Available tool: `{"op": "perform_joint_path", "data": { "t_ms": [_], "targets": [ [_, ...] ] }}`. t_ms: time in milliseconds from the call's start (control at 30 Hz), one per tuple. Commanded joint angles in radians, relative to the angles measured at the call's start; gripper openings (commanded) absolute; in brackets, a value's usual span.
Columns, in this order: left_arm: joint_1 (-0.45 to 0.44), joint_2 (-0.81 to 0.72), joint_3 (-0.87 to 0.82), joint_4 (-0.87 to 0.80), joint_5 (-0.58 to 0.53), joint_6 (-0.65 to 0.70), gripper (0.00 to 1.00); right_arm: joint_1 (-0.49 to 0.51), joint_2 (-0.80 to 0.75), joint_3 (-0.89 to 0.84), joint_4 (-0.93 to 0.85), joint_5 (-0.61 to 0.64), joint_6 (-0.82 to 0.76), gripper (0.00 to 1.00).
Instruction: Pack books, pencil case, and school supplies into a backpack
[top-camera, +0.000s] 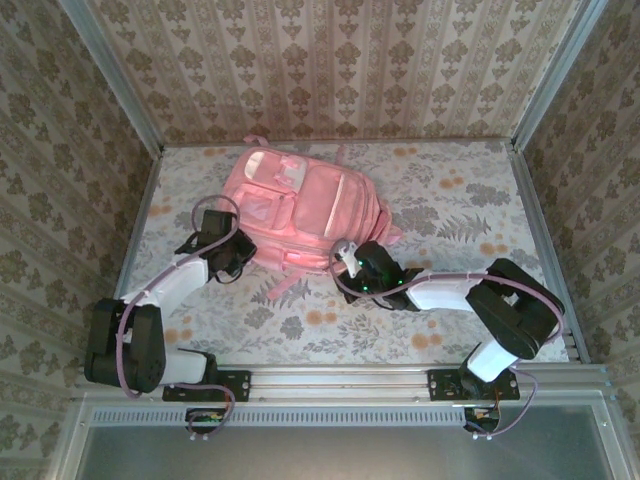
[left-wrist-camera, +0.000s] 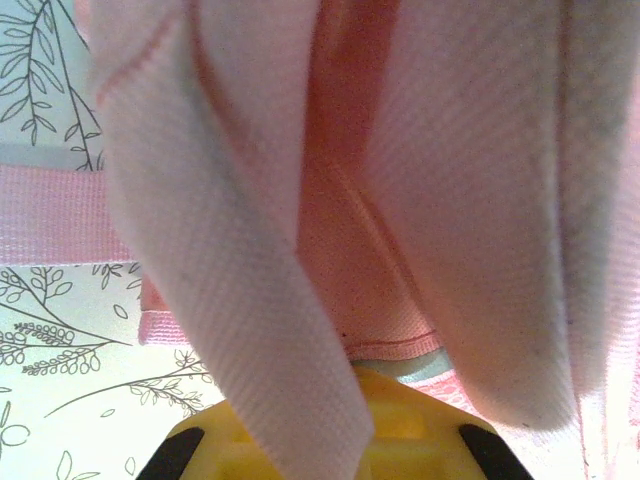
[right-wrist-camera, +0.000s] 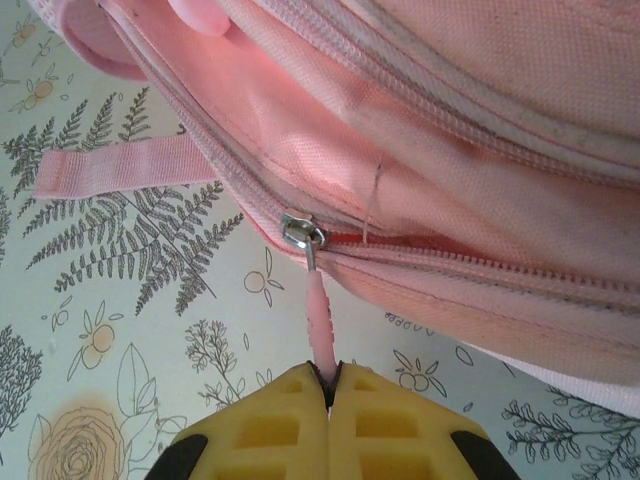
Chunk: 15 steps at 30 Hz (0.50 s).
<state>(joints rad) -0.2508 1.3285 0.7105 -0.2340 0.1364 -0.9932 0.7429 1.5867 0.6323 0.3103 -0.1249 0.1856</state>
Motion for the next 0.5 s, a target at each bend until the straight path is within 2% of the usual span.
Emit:
{"op": "perform_joint_path", "data": {
  "t_ms": [0,233,467],
  "targets": [
    [0.007,-0.009,0.048,-0.034,-0.136,0.055,0.00,-0.016,-0.045,-0.044,-0.109,0.033,0.013,0.00],
    [0.002,-0.023,0.123,-0.127,-0.184,0.097,0.00,-0.082,-0.109,-0.063,-0.195,0.135,0.134,0.00],
    [0.001,-0.016,0.144,-0.153,-0.194,0.112,0.00,-0.088,-0.138,-0.065,-0.240,0.069,0.130,0.00]
  ]
}}
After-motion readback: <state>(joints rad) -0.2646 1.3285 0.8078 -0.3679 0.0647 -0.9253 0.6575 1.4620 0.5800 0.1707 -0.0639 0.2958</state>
